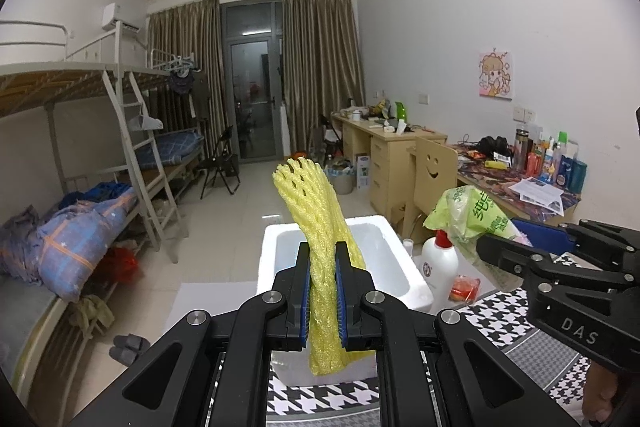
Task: Organize soft objects
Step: 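Lift the mesh sleeve and bag and carry both grippers to the foam box, then lower the yellow mesh sleeve into the foam box and open the left gripper, then lower the green bag into the foam box and open the right gripper, then withdraw both open grippers back from the foam box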
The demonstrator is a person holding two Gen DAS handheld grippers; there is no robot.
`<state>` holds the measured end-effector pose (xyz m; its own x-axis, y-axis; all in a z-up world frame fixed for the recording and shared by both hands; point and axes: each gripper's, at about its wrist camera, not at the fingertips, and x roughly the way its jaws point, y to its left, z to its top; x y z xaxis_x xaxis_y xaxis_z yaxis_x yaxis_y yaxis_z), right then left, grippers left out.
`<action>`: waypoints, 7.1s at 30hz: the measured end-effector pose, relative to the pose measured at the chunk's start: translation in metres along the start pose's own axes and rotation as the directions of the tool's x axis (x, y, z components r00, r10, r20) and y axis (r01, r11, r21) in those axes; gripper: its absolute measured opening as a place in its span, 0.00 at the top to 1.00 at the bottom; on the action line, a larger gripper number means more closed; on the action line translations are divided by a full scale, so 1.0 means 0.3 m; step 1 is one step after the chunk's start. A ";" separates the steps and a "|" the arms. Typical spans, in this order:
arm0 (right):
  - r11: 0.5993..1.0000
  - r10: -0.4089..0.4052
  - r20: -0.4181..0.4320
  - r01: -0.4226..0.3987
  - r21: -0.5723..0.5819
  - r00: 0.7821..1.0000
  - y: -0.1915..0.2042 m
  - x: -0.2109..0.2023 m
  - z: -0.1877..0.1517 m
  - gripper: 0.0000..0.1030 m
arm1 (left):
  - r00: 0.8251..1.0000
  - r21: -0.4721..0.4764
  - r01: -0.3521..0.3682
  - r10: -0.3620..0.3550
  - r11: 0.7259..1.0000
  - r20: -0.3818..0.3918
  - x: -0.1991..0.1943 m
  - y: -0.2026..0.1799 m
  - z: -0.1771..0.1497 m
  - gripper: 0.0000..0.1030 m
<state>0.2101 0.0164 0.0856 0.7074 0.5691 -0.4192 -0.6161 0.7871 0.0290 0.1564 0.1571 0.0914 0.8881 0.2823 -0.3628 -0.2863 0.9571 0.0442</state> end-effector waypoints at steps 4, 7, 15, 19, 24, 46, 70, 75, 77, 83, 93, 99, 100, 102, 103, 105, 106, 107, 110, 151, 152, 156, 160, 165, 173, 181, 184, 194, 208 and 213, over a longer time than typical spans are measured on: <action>1.000 -0.003 -0.008 0.002 -0.005 1.000 0.004 0.022 0.014 0.60 | 1.000 0.001 0.006 -0.006 1.000 -0.008 0.027 -0.003 0.014 0.89; 1.000 -0.002 -0.012 0.002 -0.001 1.000 0.004 0.033 0.019 0.60 | 1.000 0.004 0.004 -0.003 1.000 -0.016 0.055 -0.003 0.024 0.89; 1.000 -0.007 -0.017 0.007 -0.003 1.000 0.003 0.052 0.036 0.60 | 0.999 -0.003 -0.004 0.004 1.000 -0.039 0.122 0.006 0.040 0.89; 1.000 -0.015 -0.027 0.015 0.001 1.000 0.000 0.070 0.051 0.60 | 0.999 -0.003 -0.006 0.006 1.000 -0.040 0.145 0.012 0.049 0.89; 1.000 -0.026 -0.036 0.026 0.009 0.999 -0.014 0.086 0.062 0.60 | 0.999 -0.002 0.014 -0.014 1.000 -0.046 0.172 0.004 0.061 0.89; 0.999 -0.041 -0.065 0.042 0.018 0.997 -0.033 0.156 0.074 0.60 | 0.994 0.003 0.023 -0.023 1.000 -0.111 0.348 0.011 0.066 0.89; 0.998 -0.053 -0.102 0.056 0.024 0.993 -0.064 0.222 0.068 0.60 | 0.983 -0.006 -0.032 0.030 0.999 -0.184 0.457 0.066 0.008 0.20; 0.999 -0.039 -0.108 0.041 0.018 0.993 -0.052 0.232 0.067 0.60 | 0.987 -0.023 -0.059 0.055 0.998 -0.150 0.408 0.097 0.024 0.04; 0.999 -0.032 -0.109 0.033 0.011 0.994 -0.042 0.233 0.067 0.60 | 0.988 -0.019 -0.081 0.077 0.997 -0.132 0.389 0.104 0.028 0.01; 1.000 -0.024 -0.113 0.024 -0.004 0.993 -0.009 0.244 0.072 0.60 | 0.987 -0.033 -0.114 0.109 0.993 -0.118 0.343 0.143 0.029 0.01; 1.000 0.003 -0.119 -0.005 -0.020 0.993 0.028 0.275 0.090 0.60 | 0.981 -0.042 -0.172 0.167 0.984 -0.103 0.282 0.214 0.027 0.01; 1.000 0.013 -0.134 -0.016 -0.019 0.991 0.045 0.308 0.090 0.60 | 0.978 -0.053 -0.189 0.183 0.980 -0.102 0.261 0.260 0.007 0.01; 1.000 0.017 -0.138 -0.019 -0.019 0.990 0.049 0.314 0.090 0.60 | 0.977 -0.056 -0.193 0.187 0.980 -0.099 0.256 0.267 0.004 0.01; 1.000 0.020 -0.143 -0.023 -0.021 0.990 0.052 0.323 0.088 0.60 | 0.976 -0.058 -0.200 0.193 0.978 -0.100 0.250 0.274 -0.002 0.01; 0.999 0.020 -0.145 -0.024 -0.024 0.989 0.055 0.328 0.089 0.60 | 0.976 -0.058 -0.200 0.194 0.978 -0.102 0.248 0.278 -0.004 0.01; 0.999 0.019 -0.149 -0.024 -0.030 0.989 0.064 0.338 0.089 0.60 | 0.974 -0.066 -0.208 0.201 0.976 -0.103 0.244 0.291 -0.009 0.01; 0.999 0.017 -0.152 -0.022 -0.031 0.988 0.064 0.343 0.089 0.60 | 0.974 -0.070 -0.210 0.202 0.975 -0.104 0.243 0.298 -0.013 0.01; 0.999 0.016 -0.155 -0.021 -0.032 0.988 0.065 0.349 0.090 0.60 | 0.974 -0.075 -0.206 0.198 0.976 -0.108 0.243 0.306 -0.018 0.01; 0.999 0.012 -0.163 -0.017 -0.031 0.987 0.063 0.365 0.091 0.60 | 0.972 -0.078 -0.210 0.200 0.975 -0.123 0.249 0.315 -0.031 0.01; 0.999 0.044 -0.181 -0.047 -0.010 0.982 0.079 0.337 0.095 0.16 | 0.974 -0.079 -0.213 0.205 0.974 -0.092 0.157 0.309 -0.022 0.01; 0.999 0.042 -0.178 -0.044 -0.011 0.983 0.078 0.328 0.094 0.16 | 0.974 -0.077 -0.214 0.207 0.974 -0.090 0.150 0.305 -0.021 0.01; 0.999 0.041 -0.163 -0.044 -0.013 0.986 0.077 0.294 0.094 0.16 | 0.976 -0.068 -0.207 0.201 0.976 -0.081 0.126 0.287 -0.016 0.01; 0.999 0.040 -0.156 -0.044 -0.022 0.987 0.074 0.266 0.089 0.16 | 0.977 -0.063 -0.203 0.198 0.977 -0.077 0.107 0.276 -0.016 0.01; 0.999 0.033 -0.135 -0.036 -0.014 0.990 0.057 0.222 0.080 0.16 | 0.980 -0.051 -0.192 0.189 0.980 -0.063 0.076 0.249 -0.015 0.01; 1.000 0.025 -0.118 -0.026 -0.013 0.993 0.035 0.166 0.057 0.16 | 0.981 -0.043 -0.187 0.184 0.981 -0.057 0.035 0.216 -0.024 0.01; 1.000 0.016 -0.092 -0.018 -0.017 0.996 0.020 0.101 0.031 0.15 | 0.984 -0.038 -0.173 0.172 0.984 -0.050 -0.007 0.186 -0.040 0.01; 1.000 0.007 -0.081 -0.009 -0.027 0.997 0.025 0.079 0.021 0.09 | 0.986 -0.036 -0.163 0.162 0.986 -0.046 -0.022 0.171 -0.041 0.01; 1.000 -0.010 -0.060 0.008 -0.030 0.998 0.013 0.013 -0.006 0.06 | 0.990 -0.037 -0.137 0.136 0.990 -0.039 -0.066 0.146 -0.063 0.01; 0.999 -0.007 -0.040 0.005 -0.046 0.999 0.015 -0.089 -0.054 0.06 | 0.993 -0.026 -0.115 0.114 0.993 -0.031 -0.132 0.108 -0.104 0.01; 0.999 -0.002 -0.025 0.001 -0.045 1.000 0.009 -0.133 -0.078 0.06 | 0.994 -0.039 -0.104 0.103 0.994 -0.028 -0.165 0.097 -0.118 0.01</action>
<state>0.1722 -0.0097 0.0813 0.6999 0.5611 -0.4420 -0.6301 0.7764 -0.0122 0.0913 0.1687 0.0776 0.8435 0.3776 -0.3820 -0.3908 0.9193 0.0457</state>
